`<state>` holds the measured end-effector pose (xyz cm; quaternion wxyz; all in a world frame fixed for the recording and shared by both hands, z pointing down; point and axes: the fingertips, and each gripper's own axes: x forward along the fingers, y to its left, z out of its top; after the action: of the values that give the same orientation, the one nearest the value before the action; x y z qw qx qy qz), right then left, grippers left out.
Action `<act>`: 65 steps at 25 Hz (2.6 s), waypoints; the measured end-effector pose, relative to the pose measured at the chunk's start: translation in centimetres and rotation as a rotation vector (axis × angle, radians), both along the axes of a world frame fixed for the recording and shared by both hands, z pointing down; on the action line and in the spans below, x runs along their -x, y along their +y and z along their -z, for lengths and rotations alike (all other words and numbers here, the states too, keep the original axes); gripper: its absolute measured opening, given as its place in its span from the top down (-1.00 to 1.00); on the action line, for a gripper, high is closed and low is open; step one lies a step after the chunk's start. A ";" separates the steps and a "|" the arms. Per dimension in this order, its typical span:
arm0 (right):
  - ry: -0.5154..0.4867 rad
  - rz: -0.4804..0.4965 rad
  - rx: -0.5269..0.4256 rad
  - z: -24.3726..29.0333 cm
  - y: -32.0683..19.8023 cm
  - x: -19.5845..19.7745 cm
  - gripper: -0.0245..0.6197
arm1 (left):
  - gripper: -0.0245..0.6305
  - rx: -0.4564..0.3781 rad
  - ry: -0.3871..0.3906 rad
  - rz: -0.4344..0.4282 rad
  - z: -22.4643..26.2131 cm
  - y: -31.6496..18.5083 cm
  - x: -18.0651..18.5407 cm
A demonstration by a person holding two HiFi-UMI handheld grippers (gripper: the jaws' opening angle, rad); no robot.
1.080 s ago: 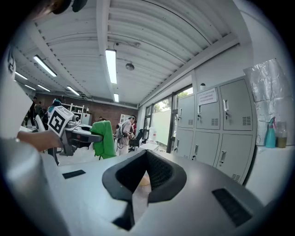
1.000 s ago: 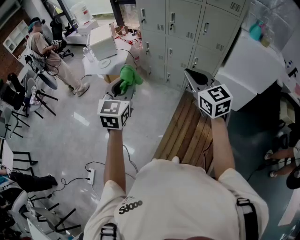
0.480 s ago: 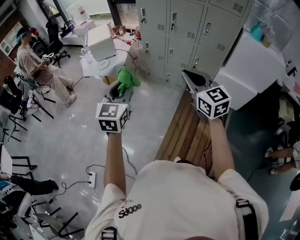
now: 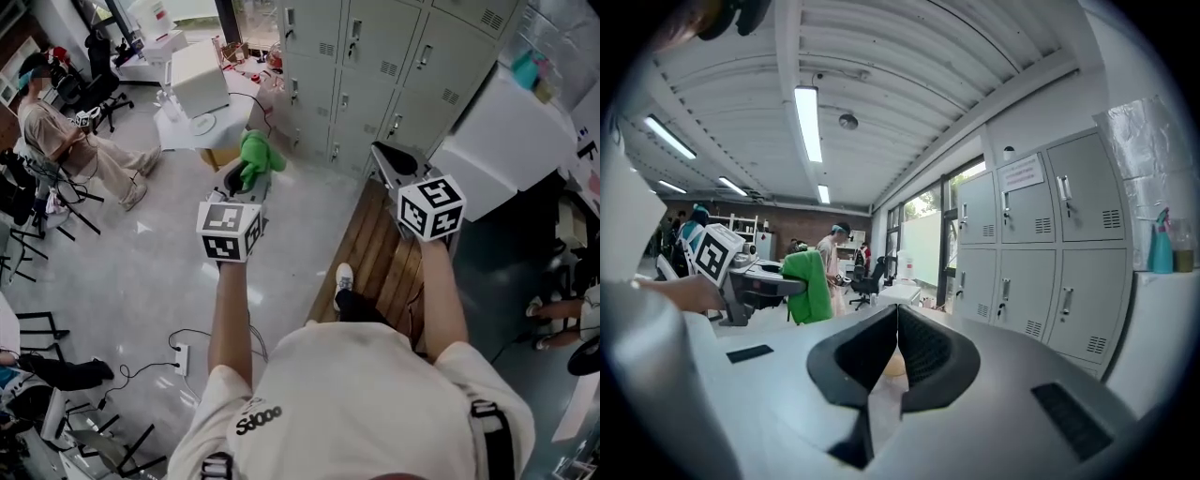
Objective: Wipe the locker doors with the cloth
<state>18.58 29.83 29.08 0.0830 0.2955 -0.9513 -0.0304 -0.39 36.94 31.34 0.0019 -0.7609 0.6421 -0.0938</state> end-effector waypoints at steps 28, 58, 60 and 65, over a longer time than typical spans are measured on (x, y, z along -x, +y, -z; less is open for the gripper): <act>-0.021 0.177 0.013 -1.4 -41.9 6.5 0.90 | 0.66 0.069 0.009 0.024 -1.8 -43.2 3.5; -0.124 0.006 -0.003 0.0 -66.9 30.9 0.90 | 0.67 -0.124 0.005 -0.293 3.1 -77.8 27.5; -0.119 0.004 -0.019 0.8 -67.4 31.3 0.90 | 0.67 -0.126 0.012 -0.295 4.0 -80.0 27.9; -0.071 -0.006 -0.079 1.6 -67.9 30.5 0.90 | 0.67 -0.181 0.004 -0.313 6.7 -83.7 27.8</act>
<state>-11.90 -38.11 27.50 0.0375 0.3021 -0.9508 -0.0574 -28.20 -46.77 24.64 0.0836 -0.8485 0.5216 -0.0327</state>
